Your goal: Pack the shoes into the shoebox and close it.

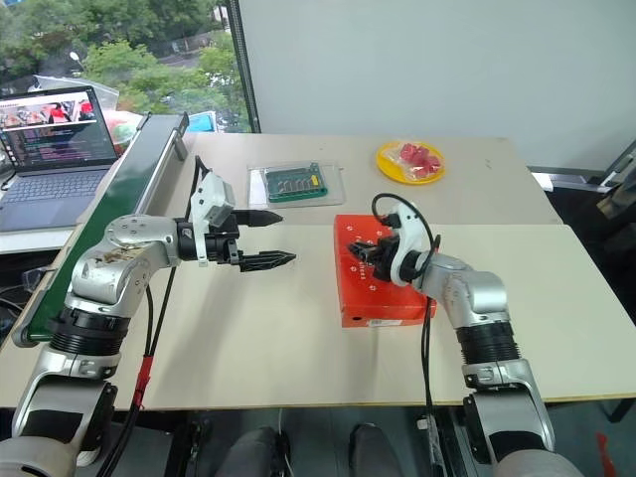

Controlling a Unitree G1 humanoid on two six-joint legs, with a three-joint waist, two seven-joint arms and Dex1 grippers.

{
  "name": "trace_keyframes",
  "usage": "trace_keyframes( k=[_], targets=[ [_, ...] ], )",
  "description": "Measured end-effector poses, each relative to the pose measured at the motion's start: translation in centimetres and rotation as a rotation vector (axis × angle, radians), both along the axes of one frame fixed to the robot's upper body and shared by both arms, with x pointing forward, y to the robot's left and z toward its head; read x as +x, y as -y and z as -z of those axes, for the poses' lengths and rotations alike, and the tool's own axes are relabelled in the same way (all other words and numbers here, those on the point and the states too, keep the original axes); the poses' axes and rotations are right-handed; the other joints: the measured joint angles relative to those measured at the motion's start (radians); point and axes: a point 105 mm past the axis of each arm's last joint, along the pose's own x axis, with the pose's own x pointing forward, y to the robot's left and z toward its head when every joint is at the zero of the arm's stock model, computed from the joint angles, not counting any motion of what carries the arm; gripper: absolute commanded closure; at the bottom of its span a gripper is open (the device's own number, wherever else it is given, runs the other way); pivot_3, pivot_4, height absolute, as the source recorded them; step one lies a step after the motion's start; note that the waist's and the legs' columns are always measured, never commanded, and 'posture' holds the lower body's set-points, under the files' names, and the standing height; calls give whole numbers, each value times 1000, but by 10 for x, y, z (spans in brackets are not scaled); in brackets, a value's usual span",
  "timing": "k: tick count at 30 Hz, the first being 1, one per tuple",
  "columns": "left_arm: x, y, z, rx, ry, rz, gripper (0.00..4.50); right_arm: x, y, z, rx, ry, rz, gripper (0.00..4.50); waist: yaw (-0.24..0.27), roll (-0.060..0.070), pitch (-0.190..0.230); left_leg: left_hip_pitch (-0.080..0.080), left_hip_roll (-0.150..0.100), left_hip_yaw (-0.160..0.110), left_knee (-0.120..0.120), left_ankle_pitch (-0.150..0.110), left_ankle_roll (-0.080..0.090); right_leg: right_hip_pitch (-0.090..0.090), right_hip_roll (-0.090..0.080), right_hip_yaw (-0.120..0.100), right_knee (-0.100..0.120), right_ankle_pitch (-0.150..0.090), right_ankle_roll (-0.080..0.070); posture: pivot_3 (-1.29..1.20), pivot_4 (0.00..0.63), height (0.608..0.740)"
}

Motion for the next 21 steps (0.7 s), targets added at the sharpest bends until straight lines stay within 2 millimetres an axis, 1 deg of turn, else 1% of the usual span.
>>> trace_keyframes(
  k=[5,7,8,10,11,12,14,17,19,21],
  targets=[
    [-5,-4,4,5,4,-25,0,5,0,7,-32,35,-34,4492,-2,-1,-1,9,1,0,0,0,0,7,1,0,0,0,0,0,150,740],
    [-6,-5,4,-2,6,-35,0,5,0,7,-35,51,-43,3947,-2,-1,-1,9,1,-1,0,0,0,7,1,0,1,0,0,0,150,740],
    [-7,-5,4,-4,8,-36,0,4,1,6,-34,62,-47,3836,-2,-1,-1,9,1,-1,0,0,0,7,1,0,1,0,0,0,150,740],
    [-8,-6,8,-7,-2,-47,0,0,2,5,-24,77,-57,3214,-1,-1,-1,8,1,-1,-1,0,0,5,0,1,0,0,0,0,150,740],
    [-8,-5,10,-15,-10,-51,0,-5,2,2,-18,89,-68,2787,1,-1,-1,5,1,-2,-1,0,0,4,0,0,0,0,0,0,150,740],
    [-9,-5,12,-20,-19,-53,0,-8,4,0,-25,96,-75,2484,3,-1,0,4,2,-2,-1,0,0,3,0,0,1,0,0,0,150,740],
    [-9,-6,18,-25,-42,-71,0,-17,14,-7,-56,122,-83,1813,7,0,0,1,2,-2,0,0,0,1,-1,0,1,0,0,0,150,740],
    [-10,-9,29,-30,-64,-99,0,-29,40,-29,-122,204,-55,791,7,-1,0,0,1,-2,0,0,0,0,0,0,0,0,0,0,150,740],
    [-9,-12,33,-26,-38,-124,0,-37,58,-39,-167,237,-27,91,8,-1,0,1,1,-1,0,0,0,0,0,0,0,0,0,0,150,740],
    [-5,-16,38,-15,11,-185,0,-41,76,-45,-196,248,20,40,10,-1,0,1,1,-1,0,0,0,0,0,0,0,0,0,0,150,740]
  ],
)
